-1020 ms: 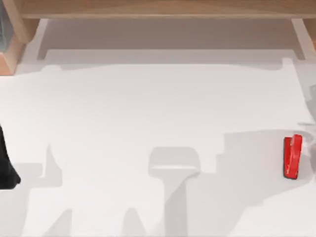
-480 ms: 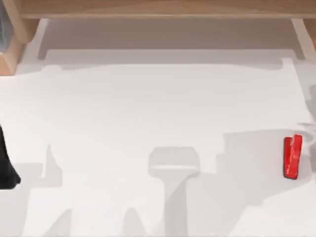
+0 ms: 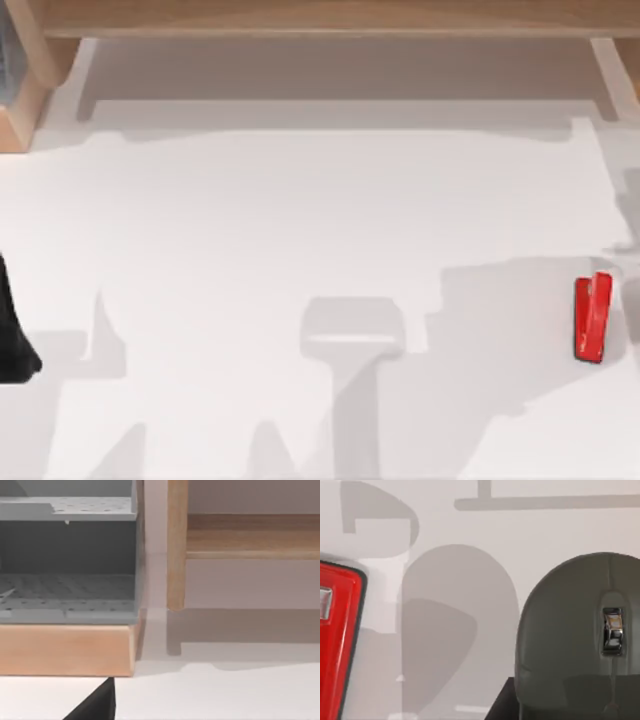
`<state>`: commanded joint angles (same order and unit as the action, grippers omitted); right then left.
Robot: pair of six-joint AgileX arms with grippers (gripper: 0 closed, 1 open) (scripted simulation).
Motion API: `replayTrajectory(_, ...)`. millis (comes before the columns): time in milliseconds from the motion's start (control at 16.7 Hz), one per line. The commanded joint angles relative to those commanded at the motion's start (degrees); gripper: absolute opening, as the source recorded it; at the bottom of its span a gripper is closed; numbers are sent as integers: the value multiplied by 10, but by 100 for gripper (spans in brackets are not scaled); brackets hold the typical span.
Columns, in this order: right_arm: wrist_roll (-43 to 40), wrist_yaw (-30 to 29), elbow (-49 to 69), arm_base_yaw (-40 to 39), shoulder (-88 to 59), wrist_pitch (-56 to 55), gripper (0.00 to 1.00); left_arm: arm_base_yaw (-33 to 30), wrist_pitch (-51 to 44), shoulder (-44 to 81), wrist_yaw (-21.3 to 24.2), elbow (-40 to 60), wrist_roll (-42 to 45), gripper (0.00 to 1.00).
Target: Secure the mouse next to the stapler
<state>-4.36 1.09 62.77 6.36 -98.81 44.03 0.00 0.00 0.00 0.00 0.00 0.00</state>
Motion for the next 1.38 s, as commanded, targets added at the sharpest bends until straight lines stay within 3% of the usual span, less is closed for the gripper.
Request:
replayTrajectory(1260, 0, 0, -28, -2, -32, -19, 0, 0, 0, 0, 0, 0, 0, 100)
replayTrajectory(1380, 0, 0, -28, -2, -32, -19, 15, 0, 0, 0, 0, 0, 0, 100)
